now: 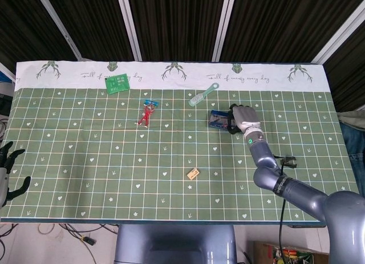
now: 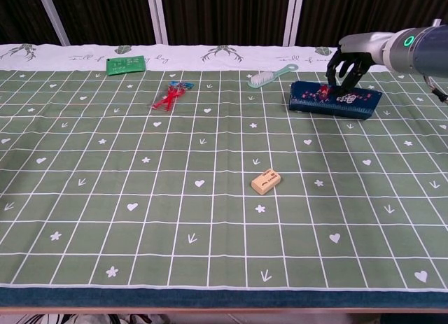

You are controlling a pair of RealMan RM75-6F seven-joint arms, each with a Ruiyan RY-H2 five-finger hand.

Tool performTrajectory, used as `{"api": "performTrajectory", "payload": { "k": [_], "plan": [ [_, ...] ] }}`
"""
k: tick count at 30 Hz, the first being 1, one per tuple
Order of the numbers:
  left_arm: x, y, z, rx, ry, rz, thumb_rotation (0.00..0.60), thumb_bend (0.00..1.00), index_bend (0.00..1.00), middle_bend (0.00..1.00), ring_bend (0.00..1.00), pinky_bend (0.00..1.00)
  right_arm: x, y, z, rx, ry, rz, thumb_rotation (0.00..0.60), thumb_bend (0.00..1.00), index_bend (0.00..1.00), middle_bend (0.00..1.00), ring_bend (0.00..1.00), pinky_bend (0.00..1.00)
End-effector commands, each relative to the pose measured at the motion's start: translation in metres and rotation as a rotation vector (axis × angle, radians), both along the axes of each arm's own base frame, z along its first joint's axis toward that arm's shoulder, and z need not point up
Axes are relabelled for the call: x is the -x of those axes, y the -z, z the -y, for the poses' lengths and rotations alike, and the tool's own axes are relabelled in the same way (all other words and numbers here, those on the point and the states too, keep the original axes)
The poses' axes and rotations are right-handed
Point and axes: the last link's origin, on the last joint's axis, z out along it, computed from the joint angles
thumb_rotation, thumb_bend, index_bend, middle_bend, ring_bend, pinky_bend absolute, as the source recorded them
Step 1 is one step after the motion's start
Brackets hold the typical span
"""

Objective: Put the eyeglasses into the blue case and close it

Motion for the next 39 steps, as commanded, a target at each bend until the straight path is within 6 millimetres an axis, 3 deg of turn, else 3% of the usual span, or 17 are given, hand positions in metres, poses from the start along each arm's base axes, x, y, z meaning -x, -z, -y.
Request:
{"api": "performTrajectory", "payload": {
  "k": [1,15,39],
  "plan": [
    [0.000,0.000,0.000,0.001,-0.001,0.001,0.600,0.35,0.17,0.00,0.00,0.00,0.000,-0.001,0.000,0.001,-0.002,0.000,0.600,0.64,0.70,0.20,0.21,0.21],
    [0.000,0.000,0.000,0.004,-0.004,0.006,0.600,0.35,0.18,0.00,0.00,0.00,-0.003,-0.010,0.012,0.055,-0.002,0.023,0.600,0.65,0.68,0.20,0.21,0.21],
    [0.000,0.000,0.001,0.010,-0.009,0.005,0.600,0.35,0.18,0.00,0.00,0.00,0.016,-0.008,0.034,0.079,0.080,0.008,0.600,0.65,0.59,0.20,0.20,0.21]
  ]
}}
